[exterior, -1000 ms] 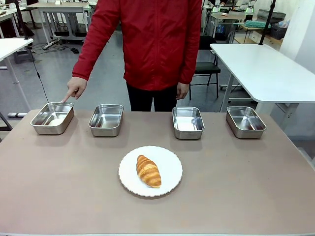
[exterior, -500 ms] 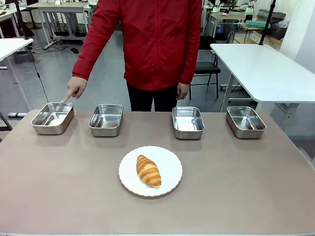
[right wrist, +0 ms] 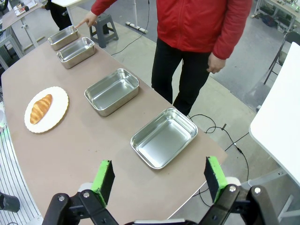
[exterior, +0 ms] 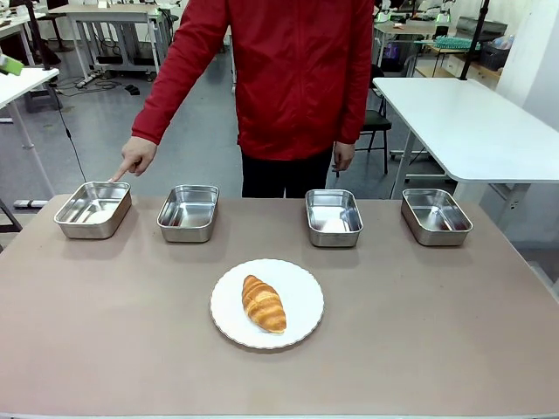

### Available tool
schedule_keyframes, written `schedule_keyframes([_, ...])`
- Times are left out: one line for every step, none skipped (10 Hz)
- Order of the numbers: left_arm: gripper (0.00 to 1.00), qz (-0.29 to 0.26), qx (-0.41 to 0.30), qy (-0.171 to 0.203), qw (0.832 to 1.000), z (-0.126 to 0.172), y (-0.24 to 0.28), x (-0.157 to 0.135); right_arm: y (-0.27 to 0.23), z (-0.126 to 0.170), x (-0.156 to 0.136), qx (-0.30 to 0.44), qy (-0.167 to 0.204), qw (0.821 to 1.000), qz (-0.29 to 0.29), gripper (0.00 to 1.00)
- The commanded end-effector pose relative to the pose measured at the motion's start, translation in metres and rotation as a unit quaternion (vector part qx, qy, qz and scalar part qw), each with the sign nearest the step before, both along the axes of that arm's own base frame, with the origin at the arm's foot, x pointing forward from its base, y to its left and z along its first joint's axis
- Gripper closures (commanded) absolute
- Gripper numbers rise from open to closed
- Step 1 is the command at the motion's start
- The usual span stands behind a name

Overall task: Place the bread in the container.
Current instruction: Place the Butter Roll into the Airtight Container indicated by the human.

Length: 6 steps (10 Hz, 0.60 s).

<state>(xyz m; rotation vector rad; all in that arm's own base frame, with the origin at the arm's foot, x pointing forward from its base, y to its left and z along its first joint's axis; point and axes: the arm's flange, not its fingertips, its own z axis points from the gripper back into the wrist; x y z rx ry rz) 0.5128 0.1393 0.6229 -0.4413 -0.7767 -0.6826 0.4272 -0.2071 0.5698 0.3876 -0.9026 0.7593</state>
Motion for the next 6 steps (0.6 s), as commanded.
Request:
schedule_keyframes([0.0,0.011,0.005,0.022,1.0,-0.0091,0.0009,-0.0011,0.0002,0.0006,0.0001,0.002,-0.002,1.0,0.002,0.0])
schedule_keyframes([0.0,0.013,0.004,0.026,1.0,-0.0109,0.0036,-0.0022,0.0002,0.0006,0.0001,0.002,-0.002,1.0,0.002,0.0])
schedule_keyframes([0.0,0.003,0.003,0.007,1.0,-0.002,-0.0051,0.0031,0.0002,0.0006,0.0001,0.002,-0.002,1.0,0.002,0.0])
schedule_keyframes([0.0,0.003,0.003,0.007,1.0,-0.002,-0.0051,0.0031,0.0002,0.0006,0.0001,0.002,-0.002,1.0,0.002,0.0])
schedule_keyframes([0.0,0.003,0.003,0.007,1.0,-0.002,-0.0051,0.0031,0.0002,0.0006,0.0001,0.002,-0.002,1.0,0.002,0.0])
schedule_keyframes([0.0,0.005,0.005,0.013,1.0,-0.0059,-0.0023,0.0043,0.0002,0.0006,0.0001,0.002,-0.002,1.0,0.002,0.0])
